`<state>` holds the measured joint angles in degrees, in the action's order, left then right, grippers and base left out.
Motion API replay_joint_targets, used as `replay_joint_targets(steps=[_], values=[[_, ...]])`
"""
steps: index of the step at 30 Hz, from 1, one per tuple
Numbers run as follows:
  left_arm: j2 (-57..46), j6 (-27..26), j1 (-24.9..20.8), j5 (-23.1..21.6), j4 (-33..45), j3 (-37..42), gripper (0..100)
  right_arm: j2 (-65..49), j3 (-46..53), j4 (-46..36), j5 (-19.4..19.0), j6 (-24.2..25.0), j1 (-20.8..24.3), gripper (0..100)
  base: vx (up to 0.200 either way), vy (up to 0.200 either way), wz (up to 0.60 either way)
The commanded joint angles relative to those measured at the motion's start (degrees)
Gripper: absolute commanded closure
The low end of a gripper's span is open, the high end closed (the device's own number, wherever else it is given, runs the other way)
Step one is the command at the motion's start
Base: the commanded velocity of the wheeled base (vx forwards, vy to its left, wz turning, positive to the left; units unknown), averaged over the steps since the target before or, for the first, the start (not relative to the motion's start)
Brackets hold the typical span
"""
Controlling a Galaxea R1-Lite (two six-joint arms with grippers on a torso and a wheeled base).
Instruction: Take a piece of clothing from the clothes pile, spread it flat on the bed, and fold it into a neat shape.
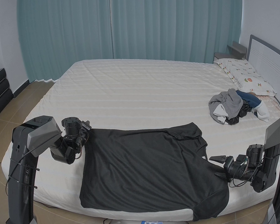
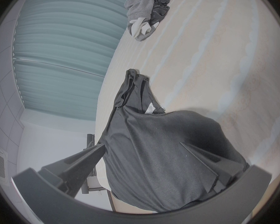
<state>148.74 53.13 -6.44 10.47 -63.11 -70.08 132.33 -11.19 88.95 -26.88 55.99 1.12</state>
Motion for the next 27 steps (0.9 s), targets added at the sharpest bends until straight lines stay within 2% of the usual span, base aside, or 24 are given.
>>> replay_joint_targets(steps=[1, 8, 11, 17, 20, 23, 25, 26, 27], values=[[-0.4, 0.0, 0.0, 0.3, 0.1, 1.3, 0, -0.1, 0.0, 0.4, 0.0, 0.0, 0.0, 0, 0.000, 0.000, 0.00], [-5.2, 2.8, 1.3, -0.3, 0.4, 6.8, 0, -0.1, -0.3, 0.4, 0.0, 0.1, -0.1, 0, 0.000, 0.000, 0.00], [-7.5, 4.9, 2.1, -2.2, 0.5, 9.8, 0, -0.1, -1.2, 0.4, 0.4, 0.1, -0.2, 0, 0.000, 0.000, 0.00], [-10.0, 7.5, 2.0, -7.5, 0.2, 16.2, 0, -0.1, -9.6, -2.5, 11.7, 0.3, 2.3, 0, 0.000, 0.000, 0.00], [-9.8, 8.4, 1.8, -8.6, 0.4, 17.0, 0, -0.5, -15.1, -8.1, 14.3, 0.2, 3.9, 0, 0.000, 0.000, 0.00], [-9.2, 8.5, 1.5, -9.0, 0.2, 17.4, 0, -2.1, -22.6, -17.1, 17.0, 0.0, 5.3, 0, 0.000, 0.000, 0.00], [-9.3, 8.5, 1.3, -9.0, 0.1, 18.0, 0, -3.0, -27.8, -24.0, 17.9, -0.2, 6.2, 0, 0.000, 0.000, 0.00], [-9.3, 8.5, 1.3, -9.0, 0.1, 18.0, 0, -3.0, -27.8, -24.0, 17.9, -0.2, 6.2, 0, 0.000, 0.000, 0.00], [-9.3, 8.5, 1.0, -9.0, 0.0, 18.5, 0, -2.5, -32.9, -30.7, 18.1, -0.9, 6.7, 0, 0.000, 0.000, 0.00]])
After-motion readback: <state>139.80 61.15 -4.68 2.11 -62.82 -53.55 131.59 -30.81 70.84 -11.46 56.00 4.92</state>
